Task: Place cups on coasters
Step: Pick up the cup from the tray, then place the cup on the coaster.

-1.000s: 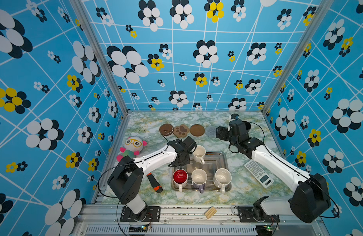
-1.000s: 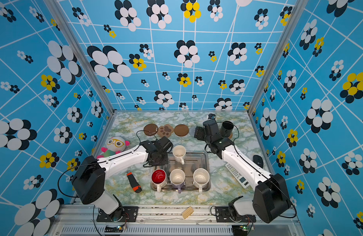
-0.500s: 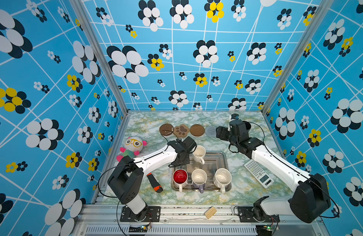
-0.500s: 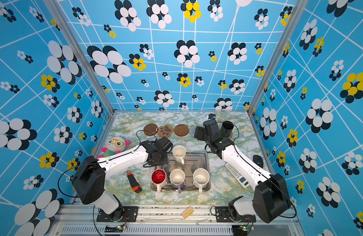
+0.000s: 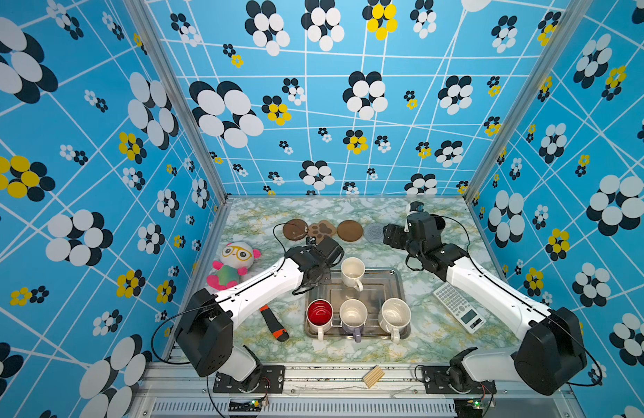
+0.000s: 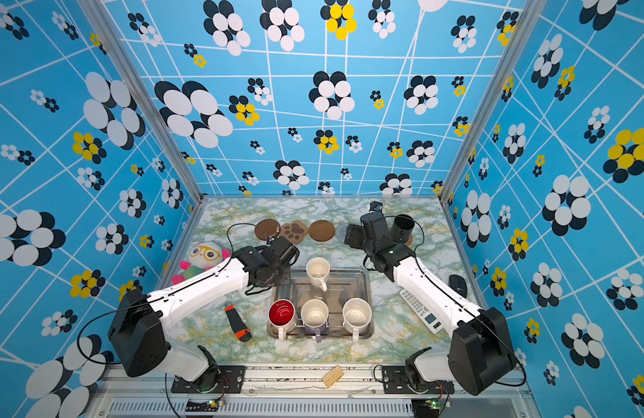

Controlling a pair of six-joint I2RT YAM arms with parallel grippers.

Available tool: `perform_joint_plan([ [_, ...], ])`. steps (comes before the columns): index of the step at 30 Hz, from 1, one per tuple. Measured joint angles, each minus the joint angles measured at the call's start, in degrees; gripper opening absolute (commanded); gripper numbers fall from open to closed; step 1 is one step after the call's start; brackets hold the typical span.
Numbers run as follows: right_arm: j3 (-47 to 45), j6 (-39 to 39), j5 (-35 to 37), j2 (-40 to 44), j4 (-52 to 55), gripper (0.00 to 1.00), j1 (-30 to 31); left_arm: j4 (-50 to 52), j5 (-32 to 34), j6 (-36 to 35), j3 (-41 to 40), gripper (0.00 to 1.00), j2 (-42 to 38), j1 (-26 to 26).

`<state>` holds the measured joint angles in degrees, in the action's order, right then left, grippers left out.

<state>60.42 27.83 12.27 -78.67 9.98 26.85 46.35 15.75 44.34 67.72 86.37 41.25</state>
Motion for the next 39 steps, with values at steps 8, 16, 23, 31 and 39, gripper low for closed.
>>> perform_joint_plan([
  [8,0.0,0.0,0.0,0.0,0.0,0.83,0.0,-0.6,0.7,-4.0,5.4,0.0,1.0,-7.5],
  [16,0.0,-0.2,-0.2,0.0,0.0,0.83,0.0,-4.2,0.2,-8.9,14.6,0.0,9.2,-15.1],
  [23,0.0,-0.2,-0.2,0.0,0.0,0.83,-0.3,-4.6,-0.8,-12.7,22.3,0.0,18.0,-21.7],
  [31,0.0,-0.4,0.0,0.0,0.1,0.83,-0.5,-4.2,-4.4,-15.7,32.1,0.0,29.2,-26.5],
  [39,0.0,-0.8,0.7,0.0,0.5,0.83,-0.7,-3.2,-6.8,-17.9,38.8,0.0,37.1,-27.6],
])
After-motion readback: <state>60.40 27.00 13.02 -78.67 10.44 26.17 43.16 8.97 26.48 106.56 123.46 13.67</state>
